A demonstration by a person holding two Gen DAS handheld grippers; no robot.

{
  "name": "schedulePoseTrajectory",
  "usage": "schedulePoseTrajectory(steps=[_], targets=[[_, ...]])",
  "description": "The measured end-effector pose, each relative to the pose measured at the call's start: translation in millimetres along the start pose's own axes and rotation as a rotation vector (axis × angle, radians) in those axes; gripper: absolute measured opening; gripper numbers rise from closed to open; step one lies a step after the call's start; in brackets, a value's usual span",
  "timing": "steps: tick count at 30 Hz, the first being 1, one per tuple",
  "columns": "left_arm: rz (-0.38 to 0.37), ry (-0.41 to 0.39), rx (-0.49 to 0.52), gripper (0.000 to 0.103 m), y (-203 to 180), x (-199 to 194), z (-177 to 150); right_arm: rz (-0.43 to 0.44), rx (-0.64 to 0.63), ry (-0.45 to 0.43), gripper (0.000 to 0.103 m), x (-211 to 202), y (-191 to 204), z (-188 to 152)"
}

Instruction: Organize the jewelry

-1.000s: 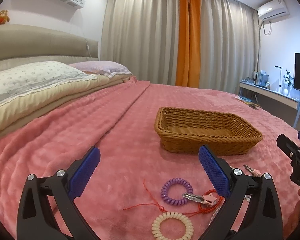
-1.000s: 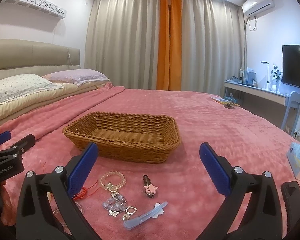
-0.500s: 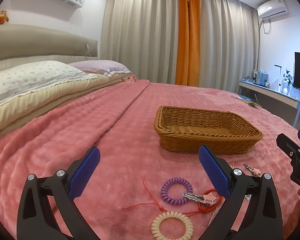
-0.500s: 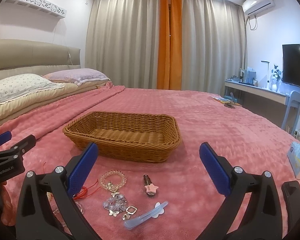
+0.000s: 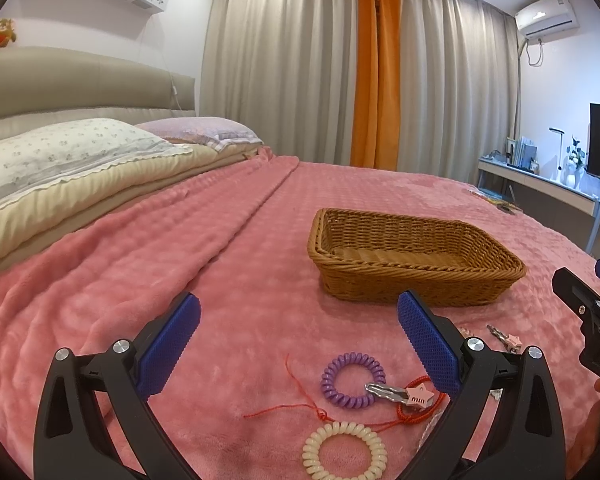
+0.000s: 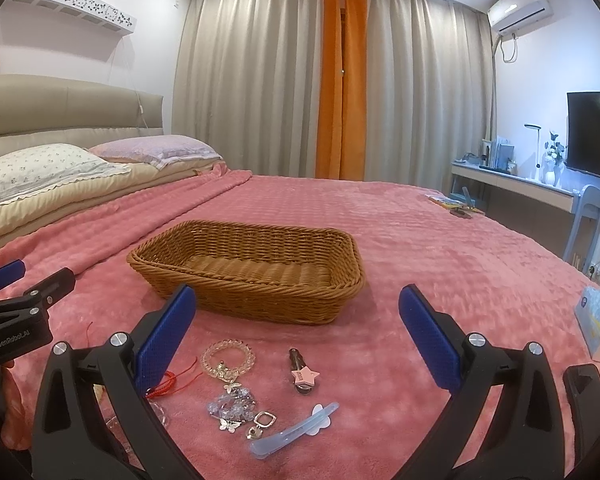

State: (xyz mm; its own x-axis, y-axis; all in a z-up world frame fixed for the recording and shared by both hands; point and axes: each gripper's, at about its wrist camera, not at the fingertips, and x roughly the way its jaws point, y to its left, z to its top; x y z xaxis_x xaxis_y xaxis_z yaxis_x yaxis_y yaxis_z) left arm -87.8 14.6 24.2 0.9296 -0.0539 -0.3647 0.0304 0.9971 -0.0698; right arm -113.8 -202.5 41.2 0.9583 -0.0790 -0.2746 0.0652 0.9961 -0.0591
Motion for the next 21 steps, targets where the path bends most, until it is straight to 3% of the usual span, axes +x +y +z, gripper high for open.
schedulePoseTrajectory(steps=[5, 13, 18, 21], targets=[[-0.005, 0.0, -0.005, 0.096, 0.9, 0.2, 1.5, -0.006, 0.0, 0.001, 0.097, -0.2, 0.2, 0.4], [-0.085, 0.052, -0.072, 0.095, 24.2, -0.3, 9.0, -0.022, 0.009, 0.022, 0.097, 0.4, -3.1, 3.2], [-0.113, 0.136, -0.032, 0.095, 24.9, -8.9, 12.0, -0.013, 0.006, 0.089, 0.097, -2.4, -4.6, 2.5], [-0.144, 0.214, -0.038, 0.093, 26.6, -14.7, 3.6, -0.019, 0.01, 0.143, 0.091, -5.7, -9.6, -2.4]])
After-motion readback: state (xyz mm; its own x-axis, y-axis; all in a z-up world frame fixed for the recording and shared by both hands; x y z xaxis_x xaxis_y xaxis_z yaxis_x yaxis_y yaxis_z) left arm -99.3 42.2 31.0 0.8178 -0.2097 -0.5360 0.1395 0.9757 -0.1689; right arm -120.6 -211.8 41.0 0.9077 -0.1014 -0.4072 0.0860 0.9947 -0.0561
